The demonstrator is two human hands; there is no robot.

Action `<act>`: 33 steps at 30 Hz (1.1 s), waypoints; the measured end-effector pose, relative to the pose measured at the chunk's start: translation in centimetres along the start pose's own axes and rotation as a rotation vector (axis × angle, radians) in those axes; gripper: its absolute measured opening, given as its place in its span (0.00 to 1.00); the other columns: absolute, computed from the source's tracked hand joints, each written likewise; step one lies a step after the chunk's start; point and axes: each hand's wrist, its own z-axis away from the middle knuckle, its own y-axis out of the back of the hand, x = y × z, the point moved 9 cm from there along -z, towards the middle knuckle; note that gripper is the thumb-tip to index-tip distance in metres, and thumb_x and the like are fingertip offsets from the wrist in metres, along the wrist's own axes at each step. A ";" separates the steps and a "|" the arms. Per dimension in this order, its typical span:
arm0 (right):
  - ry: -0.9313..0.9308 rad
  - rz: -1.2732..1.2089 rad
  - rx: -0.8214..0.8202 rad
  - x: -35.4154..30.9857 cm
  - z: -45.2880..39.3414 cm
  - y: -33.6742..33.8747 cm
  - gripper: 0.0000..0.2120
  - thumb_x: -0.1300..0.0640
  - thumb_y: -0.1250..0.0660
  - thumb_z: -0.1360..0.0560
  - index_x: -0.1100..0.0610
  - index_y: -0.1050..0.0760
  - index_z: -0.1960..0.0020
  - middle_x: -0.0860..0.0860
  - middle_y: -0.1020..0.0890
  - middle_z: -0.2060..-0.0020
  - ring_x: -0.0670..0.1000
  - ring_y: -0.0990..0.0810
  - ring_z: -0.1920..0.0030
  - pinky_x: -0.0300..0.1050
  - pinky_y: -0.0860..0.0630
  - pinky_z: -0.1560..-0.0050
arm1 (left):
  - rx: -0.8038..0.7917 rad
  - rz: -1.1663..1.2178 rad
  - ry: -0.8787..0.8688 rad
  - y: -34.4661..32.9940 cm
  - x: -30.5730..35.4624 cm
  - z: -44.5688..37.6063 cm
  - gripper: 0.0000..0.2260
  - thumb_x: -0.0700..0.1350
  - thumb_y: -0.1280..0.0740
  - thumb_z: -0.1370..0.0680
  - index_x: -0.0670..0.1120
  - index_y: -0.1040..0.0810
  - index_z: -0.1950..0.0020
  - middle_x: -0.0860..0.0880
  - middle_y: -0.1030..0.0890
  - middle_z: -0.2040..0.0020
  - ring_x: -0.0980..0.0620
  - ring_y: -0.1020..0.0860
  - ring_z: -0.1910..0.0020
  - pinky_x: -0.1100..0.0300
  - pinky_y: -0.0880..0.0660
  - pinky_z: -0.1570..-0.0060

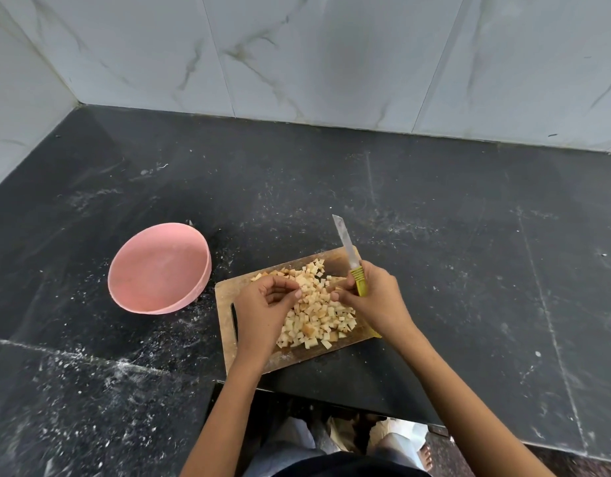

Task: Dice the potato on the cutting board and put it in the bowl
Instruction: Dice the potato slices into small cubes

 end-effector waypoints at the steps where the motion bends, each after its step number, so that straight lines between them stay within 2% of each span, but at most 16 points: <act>1: 0.017 0.091 0.029 -0.1 0.2 0.7 0.17 0.65 0.24 0.32 0.52 0.32 0.63 0.50 0.16 0.63 0.44 0.16 0.55 0.46 0.20 0.52 | 0.009 -0.070 -0.061 0.1 0.5 0.1 0.06 0.33 0.26 0.29 0.42 0.17 0.55 0.49 0.16 0.60 0.58 0.17 0.59 0.64 0.20 0.57; 3: 0.049 0.253 0.066 0.1 0.4 2.0 0.19 0.63 0.23 0.34 0.50 0.34 0.63 0.48 0.17 0.62 0.45 0.17 0.54 0.43 0.21 0.54 | 0.014 -0.205 -0.149 0.1 1.2 0.3 0.08 0.35 0.26 0.28 0.45 0.16 0.52 0.55 0.16 0.57 0.63 0.19 0.57 0.66 0.21 0.56; 5: 0.063 0.372 0.046 0.7 0.4 2.8 0.17 0.62 0.25 0.32 0.51 0.34 0.61 0.46 0.16 0.60 0.46 0.18 0.52 0.43 0.24 0.53 | 0.023 -0.371 -0.228 -0.1 1.8 0.6 0.11 0.39 0.24 0.29 0.49 0.16 0.48 0.58 0.16 0.54 0.64 0.19 0.54 0.67 0.23 0.52; 8: 0.072 0.424 0.014 1.2 0.6 3.5 0.13 0.66 0.31 0.28 0.53 0.33 0.60 0.40 0.17 0.61 0.44 0.19 0.50 0.40 0.26 0.53 | 0.050 -0.522 -0.334 -0.8 2.9 1.0 0.11 0.43 0.23 0.30 0.49 0.15 0.48 0.54 0.15 0.51 0.57 0.19 0.50 0.59 0.27 0.44; 10: 0.088 0.392 0.027 0.9 0.8 3.8 0.14 0.68 0.29 0.30 0.56 0.32 0.61 0.37 0.19 0.66 0.42 0.18 0.52 0.40 0.25 0.50 | 0.053 -0.571 -0.382 -1.8 3.3 1.2 0.11 0.43 0.23 0.30 0.49 0.15 0.48 0.53 0.16 0.50 0.54 0.20 0.47 0.55 0.30 0.41; 12: 0.089 0.316 0.057 0.9 1.0 4.1 0.15 0.68 0.25 0.33 0.57 0.32 0.61 0.39 0.18 0.68 0.42 0.17 0.55 0.46 0.22 0.49 | 0.016 -0.582 -0.394 -3.3 3.3 1.3 0.11 0.46 0.24 0.29 0.50 0.16 0.47 0.52 0.16 0.47 0.54 0.22 0.44 0.57 0.34 0.39; 15: 0.082 0.250 0.093 1.4 0.8 4.4 0.18 0.63 0.24 0.32 0.52 0.34 0.64 0.47 0.16 0.65 0.46 0.16 0.56 0.53 0.21 0.52 | -0.062 -0.599 -0.424 -6.0 3.3 1.7 0.09 0.49 0.24 0.29 0.52 0.15 0.50 0.53 0.19 0.46 0.54 0.25 0.42 0.59 0.38 0.41; 18: 0.034 0.220 0.133 2.3 0.8 5.4 0.17 0.64 0.28 0.29 0.52 0.35 0.64 0.49 0.15 0.62 0.41 0.17 0.56 0.51 0.21 0.52 | -0.113 -0.662 -0.465 -8.5 3.4 1.6 0.08 0.48 0.22 0.32 0.53 0.14 0.54 0.51 0.20 0.47 0.50 0.26 0.43 0.59 0.37 0.43; 21: -0.022 0.133 0.140 3.0 1.3 6.1 0.14 0.67 0.30 0.28 0.56 0.34 0.63 0.49 0.15 0.63 0.44 0.16 0.57 0.54 0.20 0.53 | -0.148 -0.729 -0.476 -9.9 3.4 1.1 0.09 0.48 0.21 0.34 0.54 0.14 0.56 0.48 0.21 0.42 0.47 0.28 0.39 0.53 0.32 0.41; 24: -0.080 0.037 0.155 3.5 2.5 6.5 0.12 0.66 0.32 0.26 0.58 0.34 0.61 0.53 0.15 0.62 0.51 0.15 0.60 0.54 0.18 0.59 | -0.199 -0.783 -0.504 -11.0 3.4 0.9 0.10 0.46 0.20 0.35 0.54 0.14 0.56 0.44 0.24 0.36 0.43 0.30 0.34 0.48 0.32 0.37; 27: -0.160 -0.030 0.148 3.9 3.9 6.7 0.10 0.64 0.34 0.24 0.58 0.35 0.59 0.58 0.17 0.62 0.48 0.16 0.65 0.46 0.18 0.67 | -0.280 -0.785 -0.542 -11.8 3.5 0.7 0.11 0.44 0.21 0.34 0.55 0.14 0.53 0.42 0.27 0.31 0.41 0.33 0.32 0.46 0.33 0.36; 30: -0.201 0.080 0.128 4.6 4.9 6.8 0.11 0.57 0.32 0.24 0.60 0.32 0.58 0.57 0.19 0.66 0.47 0.23 0.73 0.42 0.25 0.75 | -0.309 -0.782 -0.601 -12.1 3.9 0.7 0.07 0.47 0.22 0.33 0.55 0.14 0.57 0.42 0.29 0.29 0.42 0.33 0.32 0.46 0.34 0.36; 33: -0.210 0.238 0.101 4.9 5.6 6.3 0.12 0.51 0.39 0.20 0.57 0.32 0.59 0.54 0.21 0.66 0.50 0.26 0.69 0.47 0.27 0.68 | -0.290 -0.798 -0.615 -12.2 3.9 0.8 0.03 0.48 0.22 0.33 0.53 0.14 0.61 0.43 0.29 0.29 0.43 0.34 0.31 0.48 0.35 0.35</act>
